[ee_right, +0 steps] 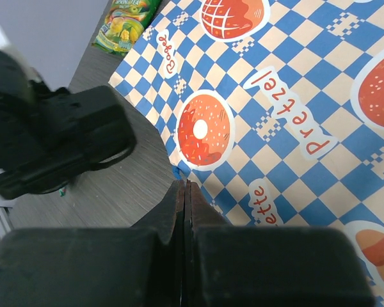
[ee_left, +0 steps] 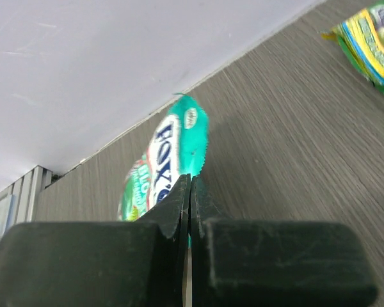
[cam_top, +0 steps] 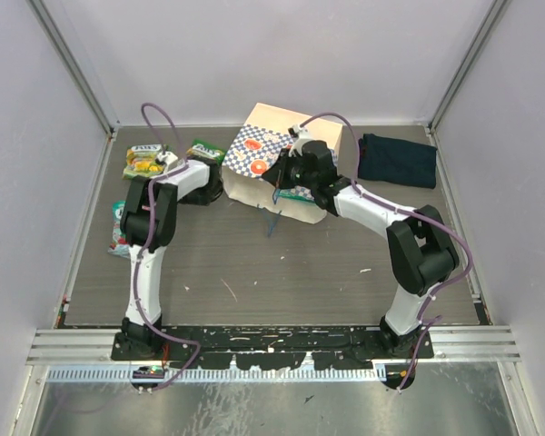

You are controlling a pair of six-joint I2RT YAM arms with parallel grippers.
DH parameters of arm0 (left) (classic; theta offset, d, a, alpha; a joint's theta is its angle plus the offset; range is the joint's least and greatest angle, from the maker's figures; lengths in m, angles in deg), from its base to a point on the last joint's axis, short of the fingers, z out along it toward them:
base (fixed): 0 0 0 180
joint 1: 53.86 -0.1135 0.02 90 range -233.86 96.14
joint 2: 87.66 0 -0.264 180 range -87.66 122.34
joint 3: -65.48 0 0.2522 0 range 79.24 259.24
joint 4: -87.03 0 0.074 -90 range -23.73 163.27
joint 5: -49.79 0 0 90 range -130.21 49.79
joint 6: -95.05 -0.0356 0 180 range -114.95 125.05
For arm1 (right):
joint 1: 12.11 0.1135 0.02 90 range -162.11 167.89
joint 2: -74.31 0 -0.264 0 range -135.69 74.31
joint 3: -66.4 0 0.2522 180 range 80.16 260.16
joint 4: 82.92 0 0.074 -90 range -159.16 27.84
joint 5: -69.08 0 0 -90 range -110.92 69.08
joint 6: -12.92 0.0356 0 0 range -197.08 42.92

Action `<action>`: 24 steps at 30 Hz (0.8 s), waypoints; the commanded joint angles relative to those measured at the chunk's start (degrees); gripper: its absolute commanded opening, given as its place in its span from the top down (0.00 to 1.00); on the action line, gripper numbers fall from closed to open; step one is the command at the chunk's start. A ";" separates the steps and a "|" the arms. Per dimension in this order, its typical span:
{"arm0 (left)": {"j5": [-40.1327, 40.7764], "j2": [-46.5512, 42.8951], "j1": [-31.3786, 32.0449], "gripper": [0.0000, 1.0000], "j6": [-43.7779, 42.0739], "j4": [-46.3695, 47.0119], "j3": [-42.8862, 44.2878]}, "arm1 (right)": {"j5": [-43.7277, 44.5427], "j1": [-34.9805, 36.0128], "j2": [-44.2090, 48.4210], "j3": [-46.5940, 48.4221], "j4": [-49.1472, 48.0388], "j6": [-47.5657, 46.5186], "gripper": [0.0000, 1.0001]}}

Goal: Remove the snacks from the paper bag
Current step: Place the snack at the center of the board.

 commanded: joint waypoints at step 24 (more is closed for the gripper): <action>6.41 19.98 -3.84 0.02 -28.39 -9.89 28.94 | -0.51 -0.14 1.33 0.56 -3.38 -0.36 0.99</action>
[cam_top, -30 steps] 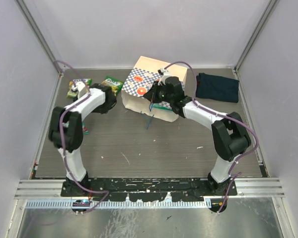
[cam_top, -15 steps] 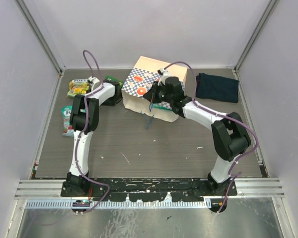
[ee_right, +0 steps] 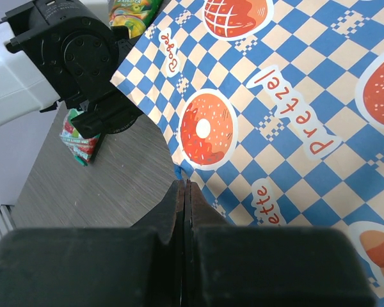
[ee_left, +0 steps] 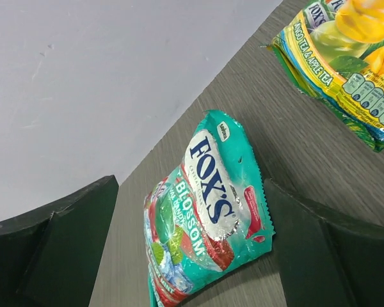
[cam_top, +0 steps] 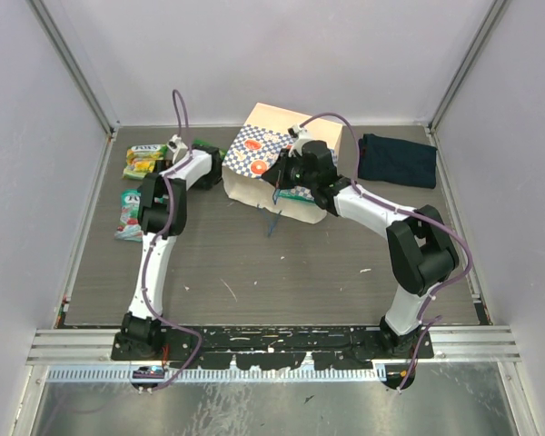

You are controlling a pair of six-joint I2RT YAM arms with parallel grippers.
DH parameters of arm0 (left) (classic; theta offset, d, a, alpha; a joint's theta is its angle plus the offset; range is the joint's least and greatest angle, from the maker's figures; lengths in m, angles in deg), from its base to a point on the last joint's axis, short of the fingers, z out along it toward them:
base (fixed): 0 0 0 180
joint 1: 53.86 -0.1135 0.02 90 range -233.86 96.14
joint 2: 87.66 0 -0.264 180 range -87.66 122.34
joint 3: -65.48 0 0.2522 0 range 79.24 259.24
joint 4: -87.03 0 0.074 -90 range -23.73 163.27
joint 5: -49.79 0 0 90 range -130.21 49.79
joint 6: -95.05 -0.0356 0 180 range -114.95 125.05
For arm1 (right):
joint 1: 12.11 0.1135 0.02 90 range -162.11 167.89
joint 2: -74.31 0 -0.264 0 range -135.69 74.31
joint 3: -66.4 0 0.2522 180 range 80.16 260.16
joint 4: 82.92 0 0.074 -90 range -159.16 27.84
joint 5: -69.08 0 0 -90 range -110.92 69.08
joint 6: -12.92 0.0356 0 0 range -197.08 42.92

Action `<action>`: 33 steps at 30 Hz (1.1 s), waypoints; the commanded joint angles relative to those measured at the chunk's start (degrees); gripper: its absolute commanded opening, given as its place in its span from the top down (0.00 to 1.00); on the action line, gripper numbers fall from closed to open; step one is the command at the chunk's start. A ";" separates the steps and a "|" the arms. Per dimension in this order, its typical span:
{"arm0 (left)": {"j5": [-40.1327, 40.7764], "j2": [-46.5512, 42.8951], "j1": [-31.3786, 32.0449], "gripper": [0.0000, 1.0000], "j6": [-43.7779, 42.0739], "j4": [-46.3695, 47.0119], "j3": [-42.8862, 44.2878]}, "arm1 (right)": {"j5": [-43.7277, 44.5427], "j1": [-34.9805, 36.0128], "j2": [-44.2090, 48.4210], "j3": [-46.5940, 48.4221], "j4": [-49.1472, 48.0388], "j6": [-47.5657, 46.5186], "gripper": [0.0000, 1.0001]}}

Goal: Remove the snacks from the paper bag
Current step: Place the snack at the center of the board.

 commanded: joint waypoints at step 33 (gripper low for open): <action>-75.74 -80.05 -3.40 0.02 -38.36 80.02 -77.43 | 3.40 0.33 0.42 9.04 3.57 -5.30 0.99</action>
